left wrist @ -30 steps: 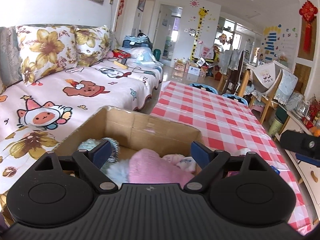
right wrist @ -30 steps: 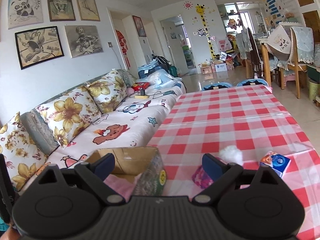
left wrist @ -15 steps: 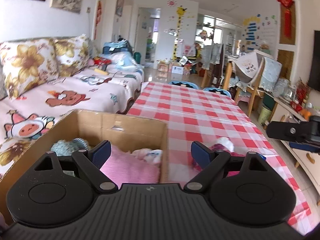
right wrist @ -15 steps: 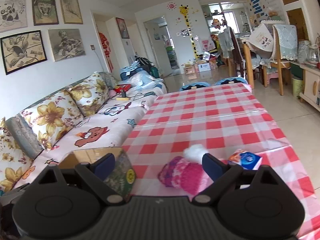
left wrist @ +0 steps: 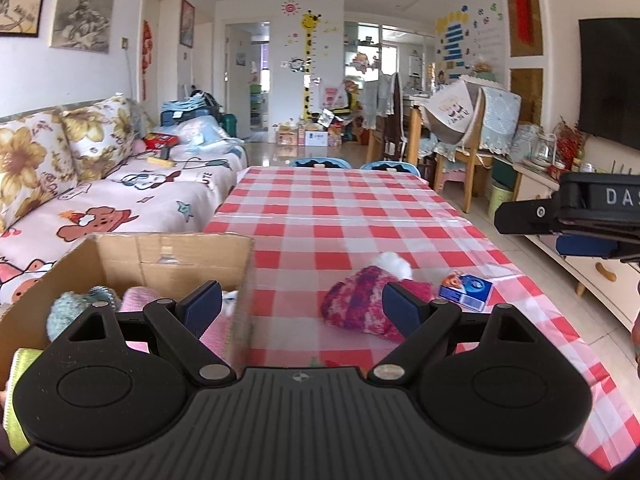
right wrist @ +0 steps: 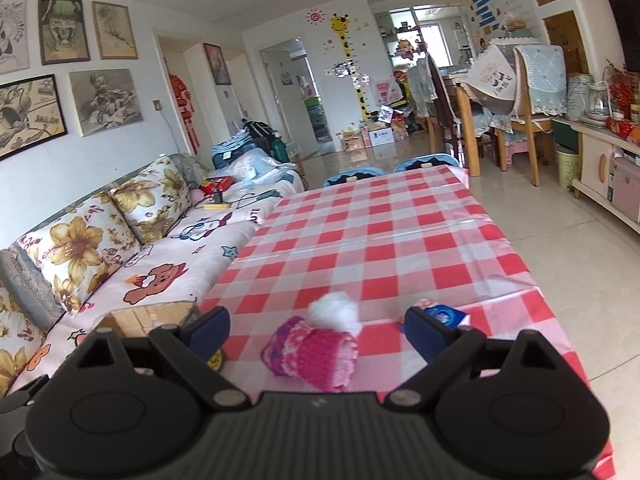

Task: Organize soft objects
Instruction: 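Move both grippers back over the table, then reach the left gripper to the capybara plush while the right gripper reaches the pink knitted hat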

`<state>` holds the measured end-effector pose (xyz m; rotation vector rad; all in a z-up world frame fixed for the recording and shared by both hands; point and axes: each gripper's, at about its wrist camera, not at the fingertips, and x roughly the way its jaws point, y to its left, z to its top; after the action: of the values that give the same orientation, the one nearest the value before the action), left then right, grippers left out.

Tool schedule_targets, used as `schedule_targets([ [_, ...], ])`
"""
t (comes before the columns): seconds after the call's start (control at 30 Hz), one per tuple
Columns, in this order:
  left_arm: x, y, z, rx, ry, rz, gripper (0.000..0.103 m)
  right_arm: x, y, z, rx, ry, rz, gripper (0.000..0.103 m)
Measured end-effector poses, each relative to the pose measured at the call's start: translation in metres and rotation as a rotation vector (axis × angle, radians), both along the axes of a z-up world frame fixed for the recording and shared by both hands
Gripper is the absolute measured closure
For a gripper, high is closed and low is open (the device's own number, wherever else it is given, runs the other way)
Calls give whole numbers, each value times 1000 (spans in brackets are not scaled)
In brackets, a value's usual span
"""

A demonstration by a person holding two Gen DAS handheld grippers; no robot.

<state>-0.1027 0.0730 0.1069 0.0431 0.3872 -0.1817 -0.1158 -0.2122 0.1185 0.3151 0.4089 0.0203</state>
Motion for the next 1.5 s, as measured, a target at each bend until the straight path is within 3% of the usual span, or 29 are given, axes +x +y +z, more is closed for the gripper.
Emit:
schedule_targets([
  [0.4, 1, -4, -10, 45, 18, -48, 0, -5, -43, -12, 7, 22, -86, 9],
  [0.67, -27, -10, -19, 103, -46, 42, 0, -2, -57, -23, -15, 45, -113, 9],
  [0.87, -37, -14, -33, 102, -4, 104, 0, 3, -59, -29, -11, 41, -108, 9],
  [1.23, -19, -14, -41, 112, 43, 212, 0, 32, -33, -47, -20, 80, 25, 9],
  [1.5, -5, -17, -44, 132, 47, 209, 0, 62, -25, -59, 66, 120, 103, 9],
])
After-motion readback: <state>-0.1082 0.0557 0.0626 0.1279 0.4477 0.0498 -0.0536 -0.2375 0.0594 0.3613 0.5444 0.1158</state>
